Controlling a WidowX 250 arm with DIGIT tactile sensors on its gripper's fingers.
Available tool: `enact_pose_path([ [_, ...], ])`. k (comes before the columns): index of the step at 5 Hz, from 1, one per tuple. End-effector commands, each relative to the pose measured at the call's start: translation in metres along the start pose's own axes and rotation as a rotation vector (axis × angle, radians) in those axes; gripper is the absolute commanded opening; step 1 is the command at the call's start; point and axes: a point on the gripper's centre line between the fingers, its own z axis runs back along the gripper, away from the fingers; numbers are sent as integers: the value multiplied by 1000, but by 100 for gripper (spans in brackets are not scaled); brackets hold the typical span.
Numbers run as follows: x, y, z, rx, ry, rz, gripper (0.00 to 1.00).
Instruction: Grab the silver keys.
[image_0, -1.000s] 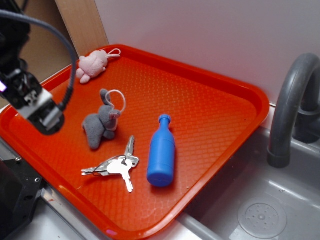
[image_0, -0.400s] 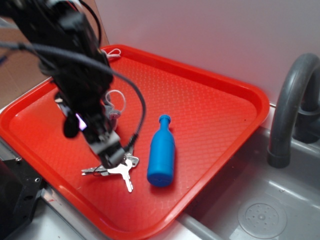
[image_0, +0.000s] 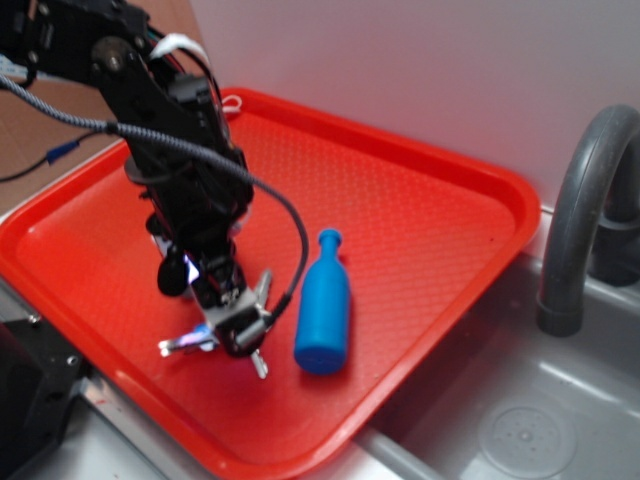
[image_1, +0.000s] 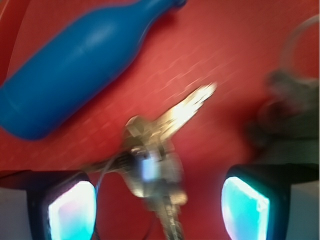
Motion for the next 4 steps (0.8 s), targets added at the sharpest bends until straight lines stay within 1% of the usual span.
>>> enact_pose_path([
  [1, 2, 6, -2, -17, -36, 21, 0],
  [3, 0, 5, 1, -23, -46, 9, 0],
  [4, -7, 8, 22, -63, -95, -8, 0],
])
